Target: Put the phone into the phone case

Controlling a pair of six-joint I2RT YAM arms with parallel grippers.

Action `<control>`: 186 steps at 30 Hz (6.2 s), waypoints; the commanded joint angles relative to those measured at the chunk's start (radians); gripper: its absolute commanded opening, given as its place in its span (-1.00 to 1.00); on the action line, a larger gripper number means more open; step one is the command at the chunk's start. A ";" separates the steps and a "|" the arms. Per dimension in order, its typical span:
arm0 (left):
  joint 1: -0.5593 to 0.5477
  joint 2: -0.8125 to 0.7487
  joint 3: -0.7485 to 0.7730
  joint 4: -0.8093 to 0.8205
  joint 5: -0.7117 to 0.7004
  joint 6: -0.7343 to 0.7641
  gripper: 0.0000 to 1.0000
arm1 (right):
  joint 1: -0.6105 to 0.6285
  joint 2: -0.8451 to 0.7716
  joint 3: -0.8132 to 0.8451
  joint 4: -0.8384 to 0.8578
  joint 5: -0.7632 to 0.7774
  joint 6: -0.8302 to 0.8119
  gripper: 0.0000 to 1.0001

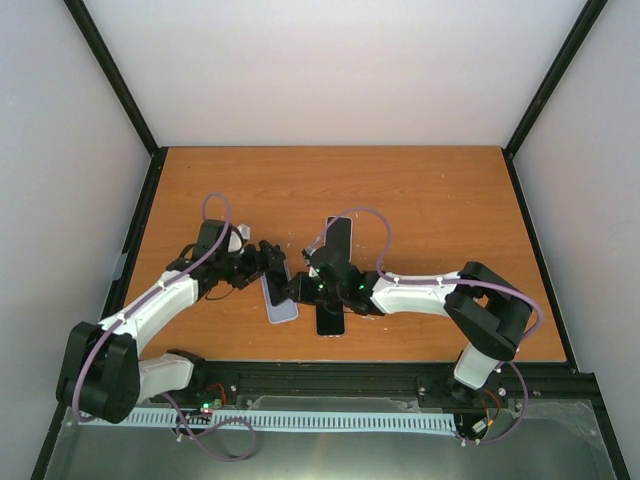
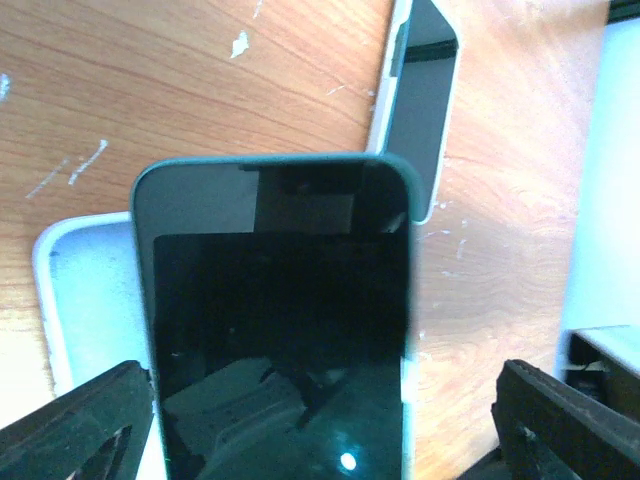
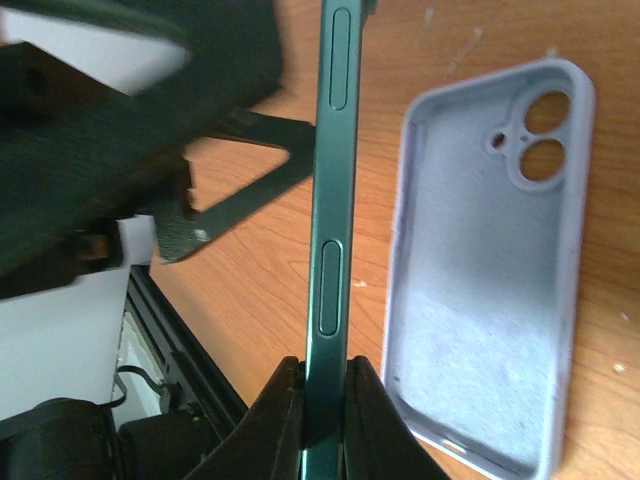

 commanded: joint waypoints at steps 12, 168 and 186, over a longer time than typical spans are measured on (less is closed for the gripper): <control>0.075 -0.066 -0.056 0.027 0.018 0.025 0.87 | 0.024 0.022 -0.077 0.049 -0.021 0.056 -0.94; 0.091 0.077 -0.383 0.640 0.444 -0.129 -0.15 | -0.145 0.154 -0.039 0.329 -0.371 0.103 0.09; 0.081 -0.123 -0.320 0.684 0.583 -0.077 -0.68 | -0.253 -0.116 -0.255 0.303 -0.404 0.004 0.23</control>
